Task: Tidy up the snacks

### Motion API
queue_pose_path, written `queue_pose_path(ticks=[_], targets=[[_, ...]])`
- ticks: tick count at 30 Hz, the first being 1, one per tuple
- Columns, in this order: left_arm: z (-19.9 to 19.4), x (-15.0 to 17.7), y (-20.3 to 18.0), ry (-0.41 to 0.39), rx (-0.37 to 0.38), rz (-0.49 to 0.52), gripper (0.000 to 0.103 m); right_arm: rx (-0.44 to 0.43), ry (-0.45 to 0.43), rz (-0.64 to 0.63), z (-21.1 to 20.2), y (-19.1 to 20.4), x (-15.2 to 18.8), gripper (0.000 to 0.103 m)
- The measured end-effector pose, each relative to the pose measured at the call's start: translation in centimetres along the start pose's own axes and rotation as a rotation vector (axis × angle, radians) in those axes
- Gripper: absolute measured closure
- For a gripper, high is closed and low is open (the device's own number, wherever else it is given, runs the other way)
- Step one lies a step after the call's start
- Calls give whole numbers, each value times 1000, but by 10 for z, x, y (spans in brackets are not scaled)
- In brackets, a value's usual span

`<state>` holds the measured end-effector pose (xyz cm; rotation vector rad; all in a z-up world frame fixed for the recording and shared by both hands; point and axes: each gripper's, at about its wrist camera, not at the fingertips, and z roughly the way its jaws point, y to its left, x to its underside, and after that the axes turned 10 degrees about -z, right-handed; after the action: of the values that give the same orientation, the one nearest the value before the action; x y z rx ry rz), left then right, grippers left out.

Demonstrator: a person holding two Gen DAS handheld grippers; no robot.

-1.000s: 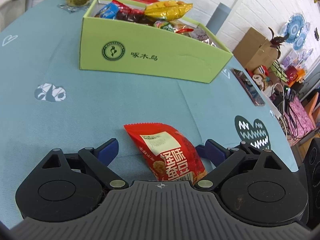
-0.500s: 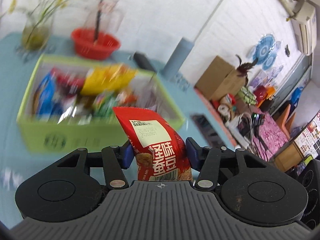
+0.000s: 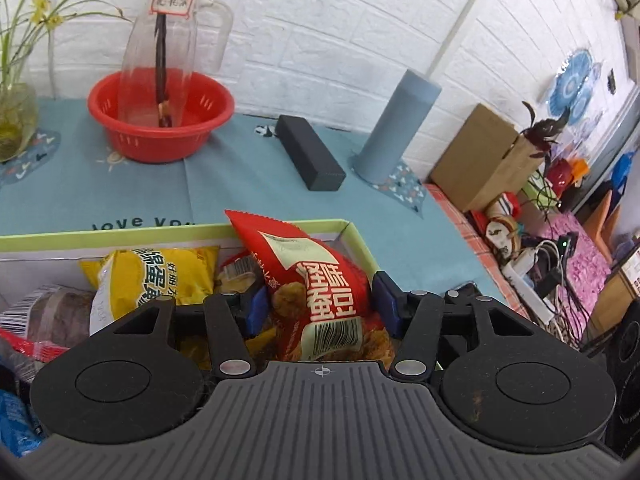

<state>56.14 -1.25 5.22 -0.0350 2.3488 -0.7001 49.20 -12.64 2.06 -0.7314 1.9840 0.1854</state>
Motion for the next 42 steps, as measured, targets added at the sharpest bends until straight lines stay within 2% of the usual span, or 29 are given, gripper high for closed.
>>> queue_pose_path(ticks=[1,3,4,5,6,9,11,16,19,21,24,26,30,33,35,37,40,42], targets=[[-2,2,-1,-1,4,15,63,-2,-4,5,0,-1,1,21],[-7,3,-3,-8,30,28,51,-2,-3,9,1,-4,-2,20],[-12,3,-4,-19,50,28,46,6,-4,13,-1,-6,-3,15],[-21,3,-6,-42,68,25,36,17,-6,21,-3,-8,-5,8],[-29,2,-7,-70,79,24,32,6,-16,33,-7,-11,-6,8],[-65,0,-14,-157,123,37,24,-33,-56,61,-22,-19,-11,1],[-90,2,-17,-212,127,45,23,-36,-69,41,-34,-18,-14,1],[-159,25,-18,-340,121,40,15,7,-113,27,-67,-16,-17,1],[-194,52,-20,-398,72,53,14,13,-128,78,-91,-12,-7,1],[-211,74,-21,-445,7,49,12,13,-116,107,-110,-8,-5,1],[-228,115,-16,-481,-89,18,11,55,-113,152,-146,10,17,1],[-233,145,-10,-477,-141,-14,11,84,-104,197,-170,25,41,0],[-237,201,2,-413,-226,-72,11,153,-45,250,-196,62,87,0],[-244,244,5,-435,-251,-92,11,233,-71,312,-223,91,115,0],[-246,266,2,-415,-254,-80,11,265,-105,343,-241,108,127,0],[-254,285,-2,-398,-245,-59,11,261,-103,325,-258,121,130,0],[-272,314,-9,-424,-224,-32,11,348,-128,285,-285,146,135,0],[-283,329,-13,-433,-219,-11,11,364,-152,271,-300,162,145,0]])
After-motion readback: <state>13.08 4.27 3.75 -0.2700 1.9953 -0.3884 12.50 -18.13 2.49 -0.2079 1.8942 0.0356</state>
